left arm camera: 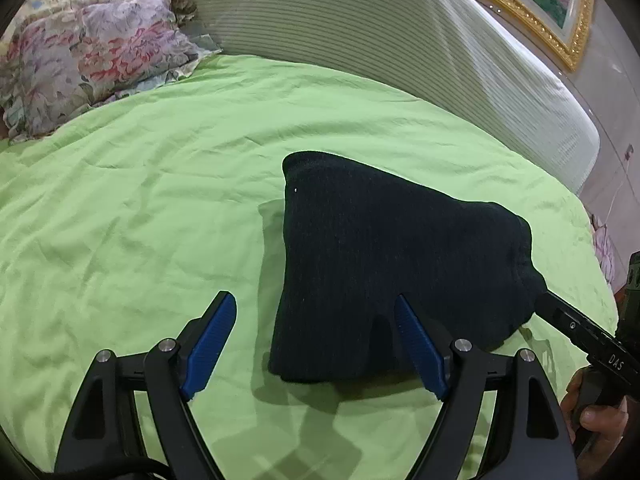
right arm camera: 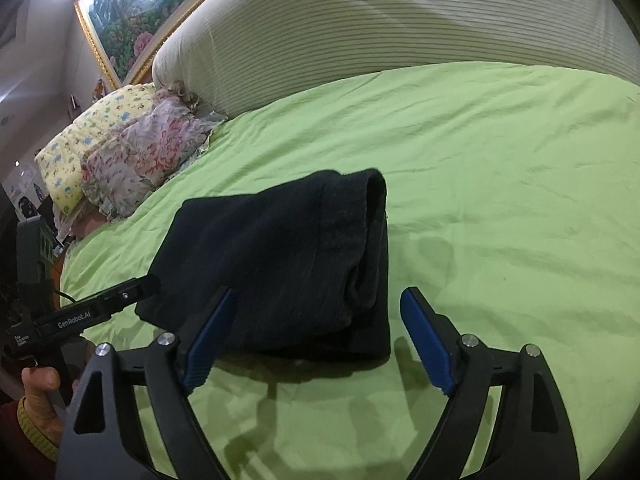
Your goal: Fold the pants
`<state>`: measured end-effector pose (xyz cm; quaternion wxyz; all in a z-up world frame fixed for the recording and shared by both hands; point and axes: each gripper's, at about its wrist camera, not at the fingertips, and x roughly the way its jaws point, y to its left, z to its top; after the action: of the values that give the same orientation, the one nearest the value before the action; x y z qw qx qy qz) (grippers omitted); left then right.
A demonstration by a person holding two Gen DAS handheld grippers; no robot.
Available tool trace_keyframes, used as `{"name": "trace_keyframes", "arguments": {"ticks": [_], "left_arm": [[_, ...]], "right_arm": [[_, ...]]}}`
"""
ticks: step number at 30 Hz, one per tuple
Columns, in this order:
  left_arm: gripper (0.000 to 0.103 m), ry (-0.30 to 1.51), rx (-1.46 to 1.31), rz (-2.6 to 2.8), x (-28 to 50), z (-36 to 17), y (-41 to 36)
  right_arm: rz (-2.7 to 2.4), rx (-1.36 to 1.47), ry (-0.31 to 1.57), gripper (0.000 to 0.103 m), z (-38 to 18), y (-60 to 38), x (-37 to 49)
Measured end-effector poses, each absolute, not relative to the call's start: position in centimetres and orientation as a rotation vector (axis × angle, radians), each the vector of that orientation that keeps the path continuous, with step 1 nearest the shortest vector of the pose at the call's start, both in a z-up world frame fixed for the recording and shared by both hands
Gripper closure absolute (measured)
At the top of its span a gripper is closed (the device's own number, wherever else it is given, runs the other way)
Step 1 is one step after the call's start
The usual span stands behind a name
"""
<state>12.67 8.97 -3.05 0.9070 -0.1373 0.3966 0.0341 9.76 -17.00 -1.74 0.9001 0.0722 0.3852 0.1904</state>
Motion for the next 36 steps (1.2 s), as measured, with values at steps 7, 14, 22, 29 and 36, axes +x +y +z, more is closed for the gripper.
{"name": "trace_keyframes", "arguments": {"ticks": [7,14,22,29,36], "left_arm": [[0.018,0.798,-0.247,0.108,10.5,-2.8,8.5],[0.018,0.818,-0.187,0.123,9.2,-3.2,7.6],[0.016,0.749,-0.062,0.175,7.3,-2.5,6.1],[0.011,0.780,0.003,0.174,7.0,-3.3,5.4],[0.011,0.774,0.015,0.159,7.0,-3.5,5.2]], "right_arm": [[0.410,0.056,0.726,0.016,-1.1,-15.4,6.9],[0.413,-0.021,0.713,0.016,-1.6,-14.2,5.2],[0.407,-0.050,0.708,0.015,-1.8,-13.8,3.9],[0.405,-0.049,0.723,0.014,-2.5,-13.5,3.7],[0.401,-0.078,0.703,0.014,-2.5,-12.8,3.3]]}}
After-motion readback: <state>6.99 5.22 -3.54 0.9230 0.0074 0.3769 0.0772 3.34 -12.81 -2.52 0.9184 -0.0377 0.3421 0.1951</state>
